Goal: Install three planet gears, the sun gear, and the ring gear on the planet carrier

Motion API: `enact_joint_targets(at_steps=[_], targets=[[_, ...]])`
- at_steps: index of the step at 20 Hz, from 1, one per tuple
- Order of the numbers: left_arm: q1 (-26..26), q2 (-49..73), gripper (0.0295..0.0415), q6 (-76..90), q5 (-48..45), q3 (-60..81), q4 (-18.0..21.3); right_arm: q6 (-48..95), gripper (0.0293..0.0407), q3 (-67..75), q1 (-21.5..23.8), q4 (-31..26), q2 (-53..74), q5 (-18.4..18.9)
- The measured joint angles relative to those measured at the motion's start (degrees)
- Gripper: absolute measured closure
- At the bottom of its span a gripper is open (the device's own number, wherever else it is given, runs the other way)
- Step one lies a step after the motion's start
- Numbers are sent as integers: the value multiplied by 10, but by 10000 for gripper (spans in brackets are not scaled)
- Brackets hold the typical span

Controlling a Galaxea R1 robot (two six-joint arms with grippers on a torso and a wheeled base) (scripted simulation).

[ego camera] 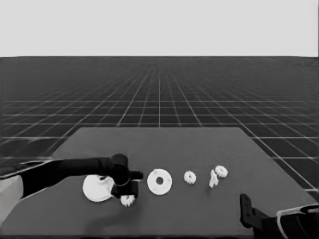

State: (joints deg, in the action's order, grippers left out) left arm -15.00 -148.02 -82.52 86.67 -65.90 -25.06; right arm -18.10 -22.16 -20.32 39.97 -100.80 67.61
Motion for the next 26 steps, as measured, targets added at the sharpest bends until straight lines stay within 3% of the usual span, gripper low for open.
enact_joint_targets(at_steps=[4,6,14,16,18,24,26], targets=[[-4,-1,326,2,-2,-5,-4,0,315,0,0,0,0,0],[-4,-1,397,3,-3,-5,-4,0,315,0,0,0,0,0],[-4,-2,398,3,-3,-5,-4,0,315,0,0,0,0,0],[78,14,398,-37,25,58,77,0,315,0,0,0,0,0],[113,17,398,-47,28,70,111,0,315,0,0,0,0,0],[131,17,398,-49,29,74,129,0,315,0,0,0,0,0],[140,-124,398,-77,35,-44,138,0,315,0,0,0,0,0]])
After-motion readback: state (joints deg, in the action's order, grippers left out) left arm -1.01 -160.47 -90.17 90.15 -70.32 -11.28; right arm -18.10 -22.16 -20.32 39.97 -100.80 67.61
